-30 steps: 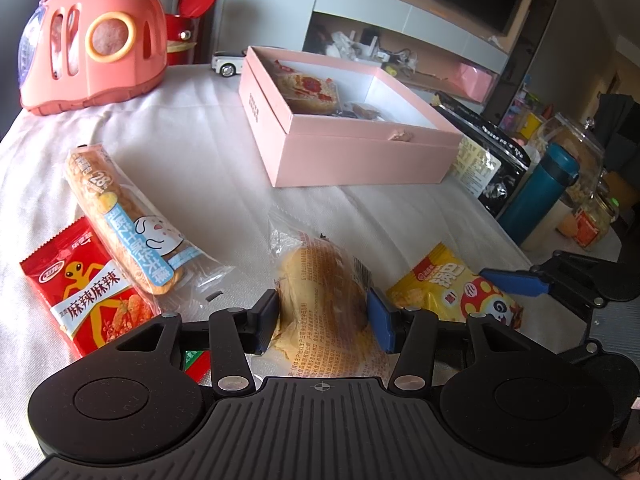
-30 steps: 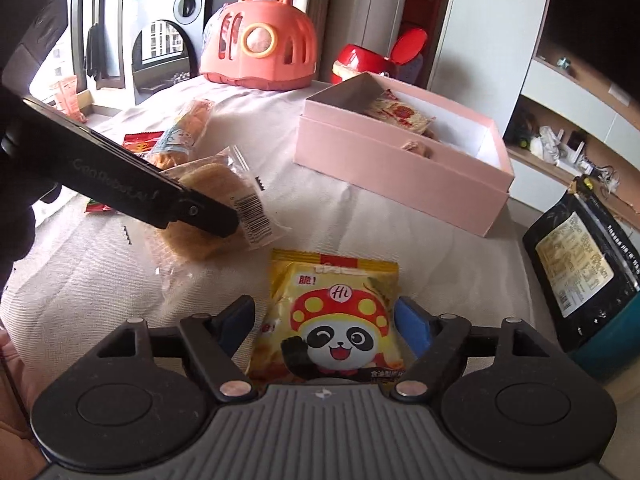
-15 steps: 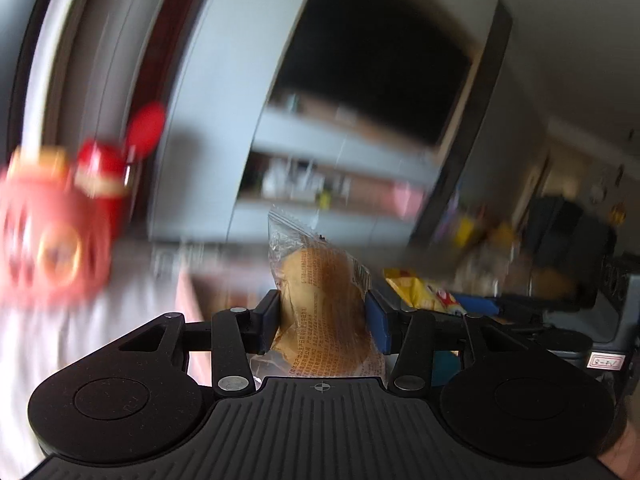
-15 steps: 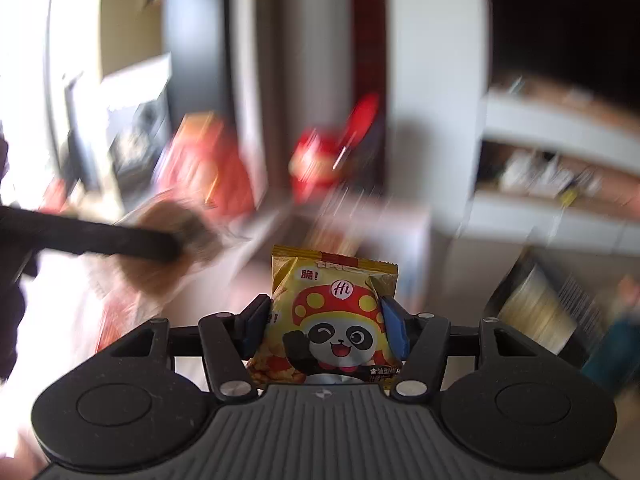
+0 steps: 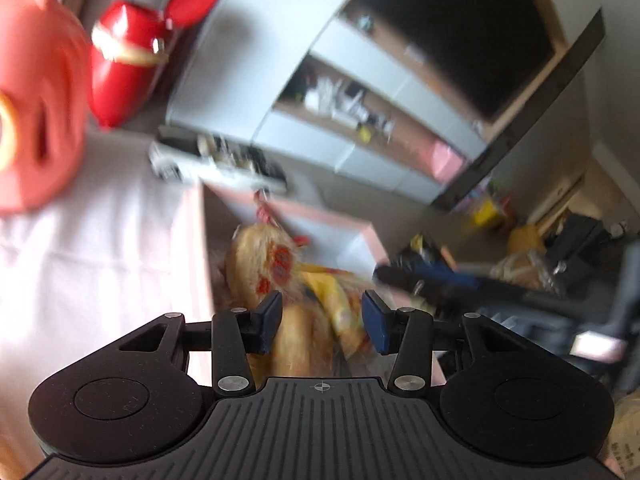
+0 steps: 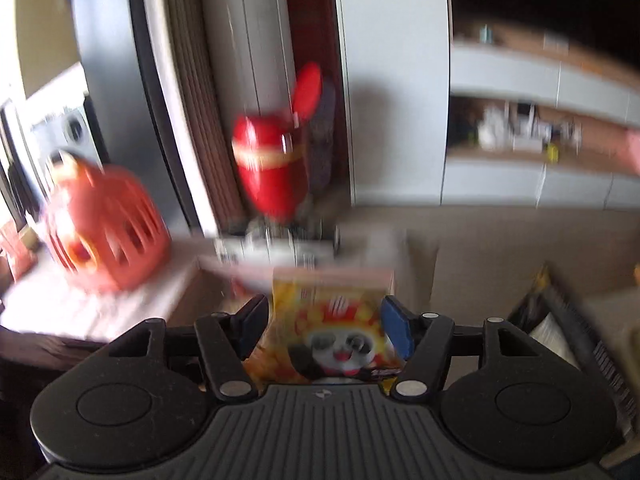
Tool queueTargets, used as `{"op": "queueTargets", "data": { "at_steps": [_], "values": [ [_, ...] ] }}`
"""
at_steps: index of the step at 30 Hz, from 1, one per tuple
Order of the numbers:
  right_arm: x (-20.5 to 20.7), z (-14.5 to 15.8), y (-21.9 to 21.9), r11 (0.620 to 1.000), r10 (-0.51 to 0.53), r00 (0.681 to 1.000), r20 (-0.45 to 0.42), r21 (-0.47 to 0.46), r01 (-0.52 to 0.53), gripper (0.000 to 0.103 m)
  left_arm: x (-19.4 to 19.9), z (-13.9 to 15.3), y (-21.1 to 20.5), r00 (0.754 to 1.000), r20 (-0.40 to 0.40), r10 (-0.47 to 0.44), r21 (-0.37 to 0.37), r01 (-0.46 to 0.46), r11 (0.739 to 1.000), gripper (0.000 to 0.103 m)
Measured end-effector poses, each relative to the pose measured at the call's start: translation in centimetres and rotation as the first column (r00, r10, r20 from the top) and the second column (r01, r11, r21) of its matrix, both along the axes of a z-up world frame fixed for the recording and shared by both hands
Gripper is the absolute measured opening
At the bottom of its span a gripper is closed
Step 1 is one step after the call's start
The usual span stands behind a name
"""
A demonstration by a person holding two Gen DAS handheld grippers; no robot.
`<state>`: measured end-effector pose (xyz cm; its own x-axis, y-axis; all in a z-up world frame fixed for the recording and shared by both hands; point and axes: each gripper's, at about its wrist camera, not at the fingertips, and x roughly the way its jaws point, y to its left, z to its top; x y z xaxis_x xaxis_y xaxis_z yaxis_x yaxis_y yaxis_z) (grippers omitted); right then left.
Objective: Organize snacks
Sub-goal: 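Carry both held snacks over the pink box and open both tools, then move both tools back toward the remaining snacks on the cloth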
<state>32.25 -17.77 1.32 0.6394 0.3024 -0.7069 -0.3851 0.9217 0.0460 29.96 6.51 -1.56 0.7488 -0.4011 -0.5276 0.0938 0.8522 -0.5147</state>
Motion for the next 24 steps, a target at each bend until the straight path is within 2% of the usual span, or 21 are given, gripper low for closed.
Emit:
{"op": "queueTargets", "data": {
  "at_steps": [3, 5, 7, 9, 12, 14, 17, 20, 22, 24],
  "values": [
    [-0.8, -0.1, 0.5, 0.999, -0.004, 0.999, 0.048, -0.037, 0.006, 0.07, -3.3, 1.7, 2.2, 0.996, 0.071, 0.061, 0.095, -0.068, 0.993, 0.049],
    [-1.9, 0.8, 0.8, 0.999, -0.006, 0.995, 0.102, -0.044, 0.01, 0.075, -6.2, 2.2, 3.9, 0.987, 0.093, 0.127, 0.159, -0.141, 0.977, 0.049],
    [-3.5, 1.8, 1.6, 0.999, 0.009, 0.991, 0.137, -0.04, -0.003, 0.078, -9.2, 2.2, 5.8, 0.973, 0.091, 0.211, 0.188, -0.225, 0.956, 0.049],
    [-4.9, 2.7, 2.8, 0.998, 0.053, 0.989, 0.14, -0.039, -0.048, 0.079, -11.3, 1.2, 7.9, 0.954, 0.05, 0.294, 0.19, -0.298, 0.935, 0.049],
    [-8.1, 2.7, 5.4, 0.987, 0.159, 0.984, 0.085, -0.005, -0.159, 0.083, -15.1, -1.0, 10.2, 0.924, -0.054, 0.379, 0.155, -0.368, 0.917, 0.049],
    [-10.0, 1.7, 7.4, 0.973, 0.228, 0.974, 0.008, 0.045, -0.228, 0.084, -17.7, -2.5, 11.4, 0.905, -0.125, 0.406, 0.107, -0.394, 0.913, 0.049],
    [-12.4, -1.0, 11.0, 0.936, 0.338, 0.933, -0.121, 0.142, -0.321, 0.084, -21.1, -3.7, 12.5, 0.896, -0.177, 0.408, 0.076, -0.401, 0.913, 0.049],
    [-14.3, -4.1, 15.0, 0.915, 0.4, 0.9, -0.174, 0.13, -0.382, 0.083, -23.1, -4.6, 13.3, 0.886, -0.232, 0.401, 0.039, -0.403, 0.914, 0.049],
    [-14.9, -5.8, 16.7, 0.918, 0.396, 0.898, -0.191, 0.103, -0.382, 0.074, -23.6, -5.3, 13.7, 0.887, -0.248, 0.389, -0.004, -0.403, 0.915, 0.049],
    [-14.9, -7.0, 17.1, 0.921, 0.391, 0.893, -0.225, 0.096, -0.379, 0.042, -23.8, -5.3, 13.4, 0.892, -0.235, 0.386, -0.013, -0.4, 0.916, 0.049]
  ]
}}
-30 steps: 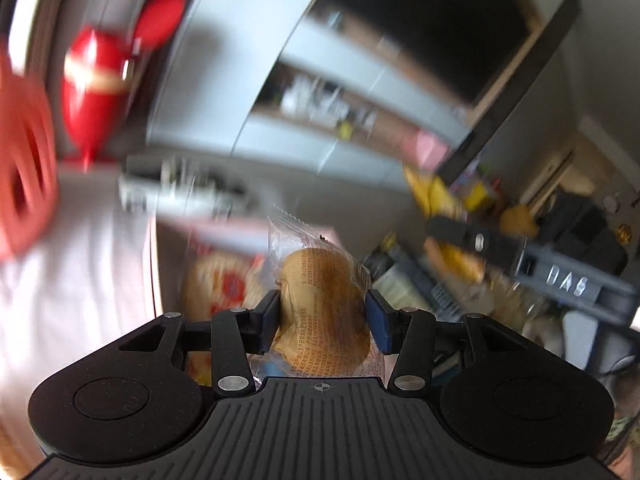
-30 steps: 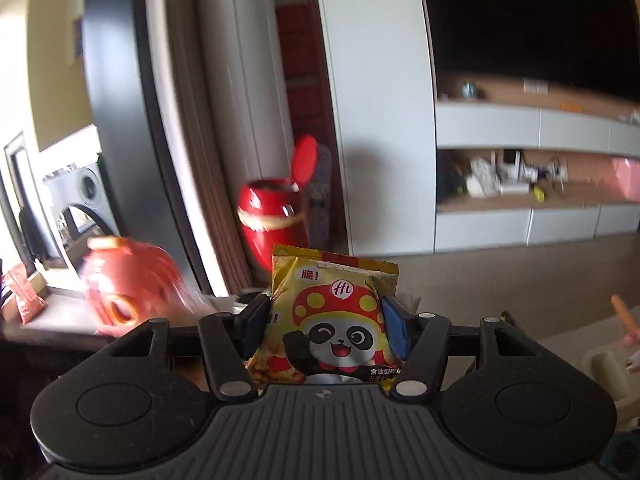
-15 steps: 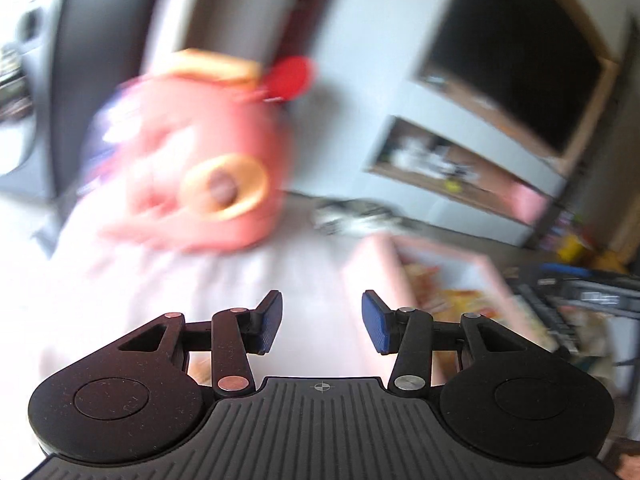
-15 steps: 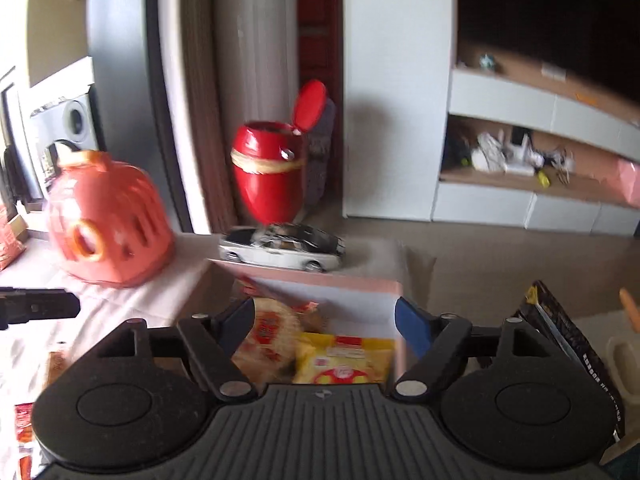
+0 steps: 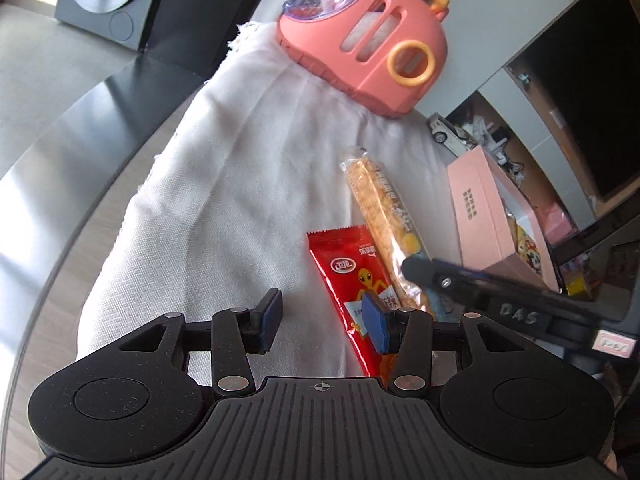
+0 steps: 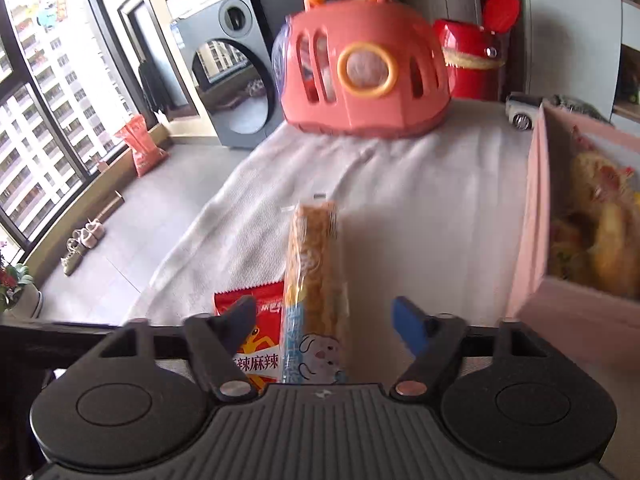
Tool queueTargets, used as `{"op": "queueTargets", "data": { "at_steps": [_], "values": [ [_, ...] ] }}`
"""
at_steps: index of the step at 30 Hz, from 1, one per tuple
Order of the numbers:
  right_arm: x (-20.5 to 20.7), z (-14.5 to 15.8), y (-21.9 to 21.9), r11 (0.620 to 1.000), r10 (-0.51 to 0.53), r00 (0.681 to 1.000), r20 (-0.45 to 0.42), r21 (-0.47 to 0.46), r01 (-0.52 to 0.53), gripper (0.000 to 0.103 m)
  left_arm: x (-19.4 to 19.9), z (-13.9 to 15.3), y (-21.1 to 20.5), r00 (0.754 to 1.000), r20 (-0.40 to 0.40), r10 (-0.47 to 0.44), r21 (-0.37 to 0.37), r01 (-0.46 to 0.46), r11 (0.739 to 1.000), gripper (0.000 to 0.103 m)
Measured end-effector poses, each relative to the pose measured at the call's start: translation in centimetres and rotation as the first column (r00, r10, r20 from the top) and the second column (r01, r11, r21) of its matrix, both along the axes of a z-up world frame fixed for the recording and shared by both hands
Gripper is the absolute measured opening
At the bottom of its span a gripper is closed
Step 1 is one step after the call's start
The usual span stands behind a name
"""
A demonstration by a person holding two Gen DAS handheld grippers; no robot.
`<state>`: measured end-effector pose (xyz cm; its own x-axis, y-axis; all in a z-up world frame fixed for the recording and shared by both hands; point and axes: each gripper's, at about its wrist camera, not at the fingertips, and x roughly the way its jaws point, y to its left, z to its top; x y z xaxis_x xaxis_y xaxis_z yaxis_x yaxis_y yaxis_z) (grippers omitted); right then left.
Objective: Organize snacks
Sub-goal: 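Move both tools back toward the remaining snacks on the cloth, then position the left tool over the red spicy-strip packet and the right tool over the stick snack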
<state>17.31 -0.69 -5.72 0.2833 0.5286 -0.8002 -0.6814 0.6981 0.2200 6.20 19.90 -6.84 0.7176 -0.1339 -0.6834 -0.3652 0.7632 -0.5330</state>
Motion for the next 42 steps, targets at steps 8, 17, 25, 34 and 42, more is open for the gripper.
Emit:
{"op": "queueTargets", "data": {
  "at_steps": [8, 17, 25, 34, 42],
  "values": [
    [-1.0, 0.1, -5.8, 0.996, -0.065, 0.994, 0.083, -0.051, 0.069, 0.04, 5.0, -0.3, -3.7, 0.994, 0.026, -0.11, 0.09, 0.107, 0.99, 0.051],
    [-4.3, -0.1, -11.9, 0.973, -0.162, 0.957, 0.241, -0.121, 0.195, 0.051, 7.8, 0.1, -13.7, 0.929, -0.109, -0.354, 0.458, 0.363, 0.811, 0.055],
    [-5.0, -1.4, -11.9, 0.963, -0.206, 0.935, 0.288, -0.112, 0.246, 0.074, 7.0, 0.3, -13.5, 0.925, -0.133, -0.355, 0.44, 0.376, 0.816, 0.055],
    [-5.0, -2.0, -12.6, 0.952, -0.254, 0.923, 0.288, -0.096, 0.291, 0.087, 6.3, 0.4, -13.4, 0.925, -0.141, -0.352, 0.444, 0.377, 0.813, 0.056],
    [-4.9, -2.1, -12.6, 0.948, -0.265, 0.921, 0.286, -0.097, 0.303, 0.091, 5.6, 0.3, -12.3, 0.926, -0.136, -0.351, 0.432, 0.374, 0.821, 0.059]
  ]
}}
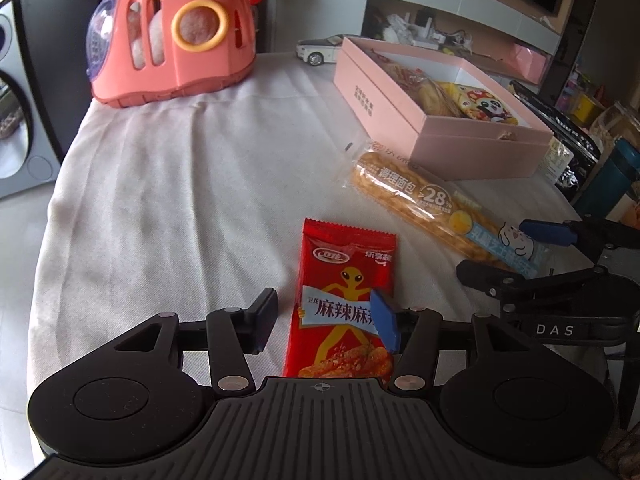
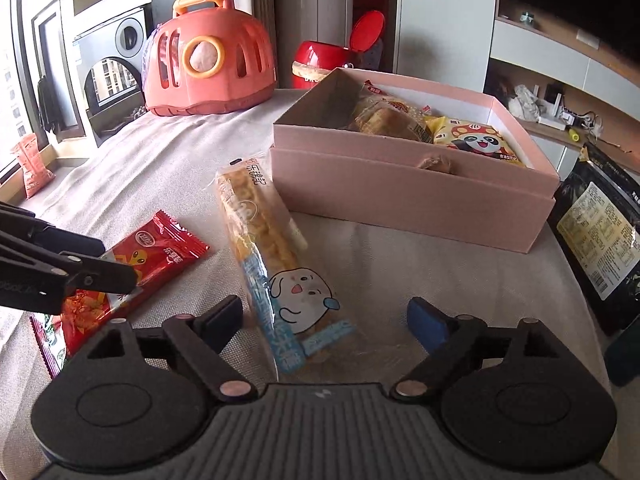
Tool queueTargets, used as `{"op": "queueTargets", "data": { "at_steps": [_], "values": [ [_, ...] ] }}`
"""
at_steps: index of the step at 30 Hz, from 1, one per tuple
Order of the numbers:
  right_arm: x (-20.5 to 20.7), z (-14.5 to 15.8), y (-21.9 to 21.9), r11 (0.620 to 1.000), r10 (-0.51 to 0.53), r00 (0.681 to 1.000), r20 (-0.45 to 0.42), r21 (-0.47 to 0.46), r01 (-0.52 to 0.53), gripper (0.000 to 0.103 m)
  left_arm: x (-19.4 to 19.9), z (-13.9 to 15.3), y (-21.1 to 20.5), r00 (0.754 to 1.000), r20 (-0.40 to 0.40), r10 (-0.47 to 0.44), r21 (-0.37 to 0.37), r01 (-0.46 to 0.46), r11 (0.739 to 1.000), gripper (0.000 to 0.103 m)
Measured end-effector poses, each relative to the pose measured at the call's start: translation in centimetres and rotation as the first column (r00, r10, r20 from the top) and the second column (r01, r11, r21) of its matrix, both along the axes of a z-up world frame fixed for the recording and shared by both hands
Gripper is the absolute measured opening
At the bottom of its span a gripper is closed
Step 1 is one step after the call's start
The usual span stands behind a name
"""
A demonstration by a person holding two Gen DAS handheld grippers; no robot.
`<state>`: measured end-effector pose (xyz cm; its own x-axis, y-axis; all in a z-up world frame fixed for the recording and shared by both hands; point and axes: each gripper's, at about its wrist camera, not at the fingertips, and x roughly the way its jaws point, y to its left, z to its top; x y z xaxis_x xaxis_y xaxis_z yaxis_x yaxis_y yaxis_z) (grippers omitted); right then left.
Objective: Organize snacks
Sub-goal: 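Position the left tool over the red spicy-strip packet and the right tool over the stick snack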
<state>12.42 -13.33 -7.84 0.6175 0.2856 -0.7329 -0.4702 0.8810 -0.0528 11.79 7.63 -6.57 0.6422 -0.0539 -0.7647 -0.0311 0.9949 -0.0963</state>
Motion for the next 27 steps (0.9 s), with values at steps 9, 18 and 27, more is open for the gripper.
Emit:
{"op": "queueTargets", "data": {
  "at_steps": [9, 18, 27],
  "values": [
    [0.1, -0.1, 0.1, 1.0, -0.013, 1.0, 0.0, -0.008, 0.013, 0.095, -1.0, 0.0, 0.4, 1.0, 0.009, 0.005, -0.006, -0.004, 1.0, 0.058],
    [-0.5, 0.6, 0.3, 0.999, 0.042, 0.999, 0.016, -0.024, -0.042, 0.096, -1.8, -0.2, 1.3, 0.999, 0.03, 0.014, -0.029, -0.013, 0.999, 0.054],
    [-0.3, 2.2, 2.2, 0.994, 0.11, 0.994, 0.004, 0.012, -0.11, 0.095, -2.4, 0.0, 0.9, 0.999, 0.038, -0.011, -0.077, 0.014, 0.997, 0.045]
  ]
}}
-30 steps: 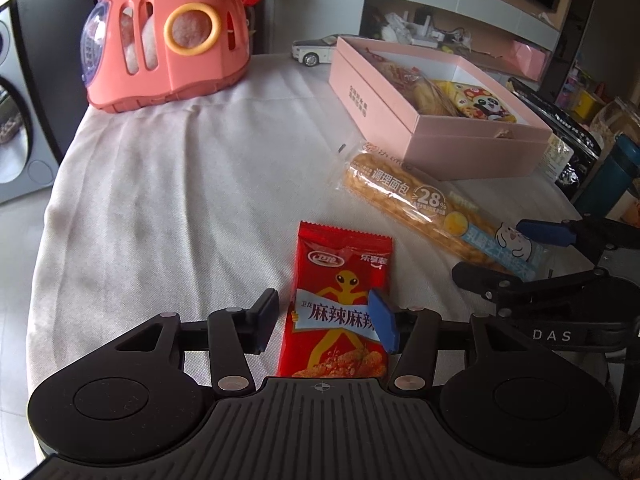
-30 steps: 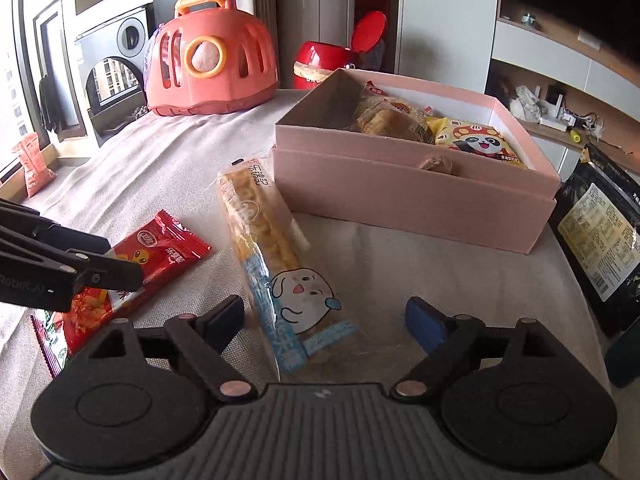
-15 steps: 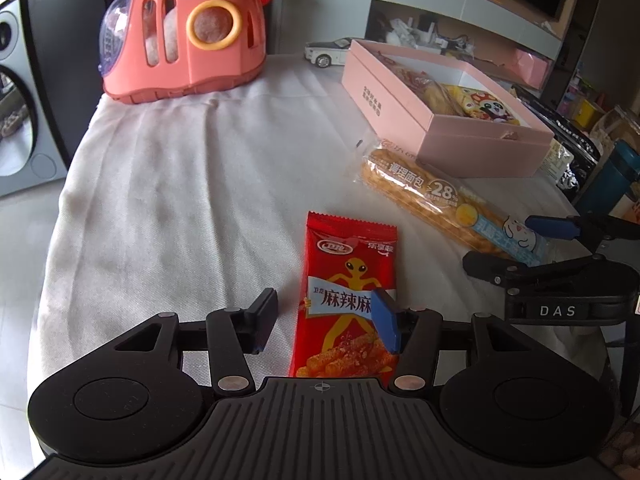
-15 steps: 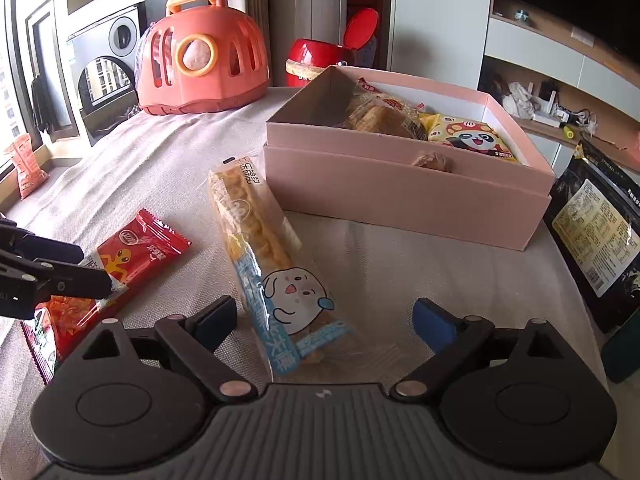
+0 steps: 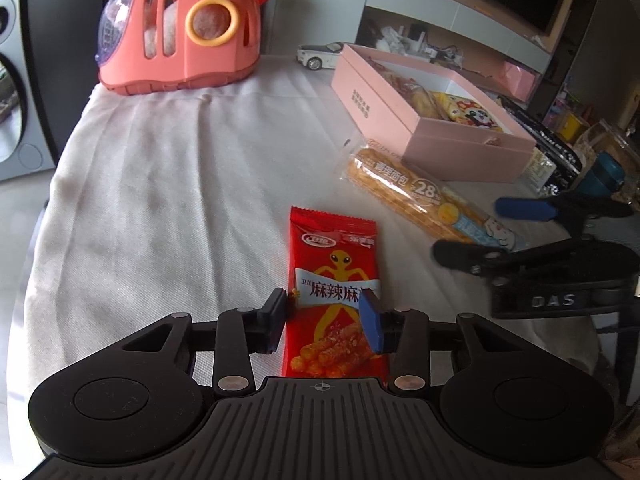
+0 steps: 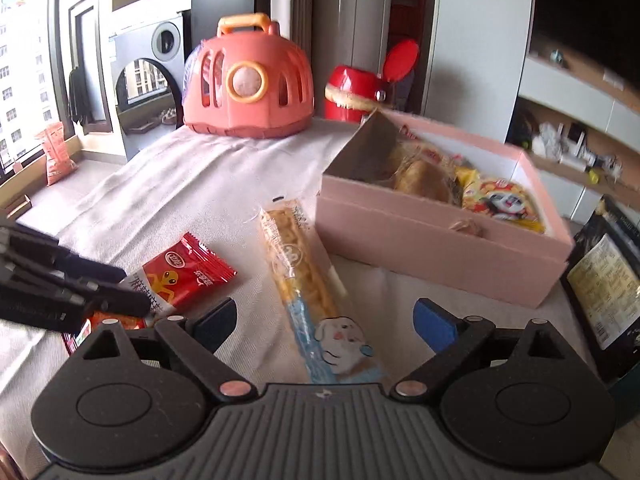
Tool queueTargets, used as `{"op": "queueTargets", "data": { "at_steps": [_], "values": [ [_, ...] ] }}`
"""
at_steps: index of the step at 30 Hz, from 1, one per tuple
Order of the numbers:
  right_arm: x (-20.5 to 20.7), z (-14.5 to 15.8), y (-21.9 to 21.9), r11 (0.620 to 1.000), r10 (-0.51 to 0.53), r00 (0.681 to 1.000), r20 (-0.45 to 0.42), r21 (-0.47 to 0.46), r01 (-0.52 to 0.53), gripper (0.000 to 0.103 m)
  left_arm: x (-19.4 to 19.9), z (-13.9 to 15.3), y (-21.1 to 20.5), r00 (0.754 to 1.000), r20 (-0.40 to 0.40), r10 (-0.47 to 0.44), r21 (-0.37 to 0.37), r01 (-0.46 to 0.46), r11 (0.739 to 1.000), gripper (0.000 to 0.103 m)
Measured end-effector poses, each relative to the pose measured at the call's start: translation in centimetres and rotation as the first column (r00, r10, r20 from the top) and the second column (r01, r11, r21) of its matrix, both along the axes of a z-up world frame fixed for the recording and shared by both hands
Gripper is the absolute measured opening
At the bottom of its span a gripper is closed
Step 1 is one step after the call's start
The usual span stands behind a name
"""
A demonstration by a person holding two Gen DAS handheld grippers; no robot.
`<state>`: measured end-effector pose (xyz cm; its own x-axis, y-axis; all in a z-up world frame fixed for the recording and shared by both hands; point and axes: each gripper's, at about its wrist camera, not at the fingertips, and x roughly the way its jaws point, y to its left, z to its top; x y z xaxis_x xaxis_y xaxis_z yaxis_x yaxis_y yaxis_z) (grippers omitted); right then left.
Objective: Organize snacks
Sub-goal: 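Position the left tool over the red spicy-strip packet and the right tool over the stick snack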
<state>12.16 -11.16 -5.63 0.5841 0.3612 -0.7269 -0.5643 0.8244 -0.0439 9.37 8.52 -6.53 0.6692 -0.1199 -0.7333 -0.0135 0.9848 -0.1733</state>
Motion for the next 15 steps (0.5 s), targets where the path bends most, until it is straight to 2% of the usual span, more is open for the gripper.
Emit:
{"op": "queueTargets", "data": {
  "at_steps": [3, 5, 8, 15],
  "values": [
    [0.7, -0.3, 0.2, 0.996, 0.054, 0.99, -0.133, 0.079, -0.044, 0.094, -0.5, 0.6, 0.2, 1.0, 0.024, -0.001, -0.013, 0.001, 1.0, 0.045],
    [0.8, -0.2, 0.0, 0.991, 0.068, 0.984, -0.162, 0.121, -0.049, 0.094, -0.4, 0.6, 0.0, 1.0, 0.013, -0.012, -0.004, 0.012, 1.0, 0.045],
    [0.9, 0.2, -0.3, 0.992, 0.048, 0.988, -0.149, 0.121, -0.03, 0.094, 0.1, -0.1, -1.0, 0.999, -0.014, -0.033, 0.03, 0.034, 0.999, 0.048],
    [1.1, 0.4, -0.9, 0.998, -0.002, 0.997, -0.079, 0.055, 0.006, 0.094, 0.8, -0.5, -2.5, 0.997, 0.004, -0.072, 0.062, 0.071, 0.996, 0.051]
  ]
}}
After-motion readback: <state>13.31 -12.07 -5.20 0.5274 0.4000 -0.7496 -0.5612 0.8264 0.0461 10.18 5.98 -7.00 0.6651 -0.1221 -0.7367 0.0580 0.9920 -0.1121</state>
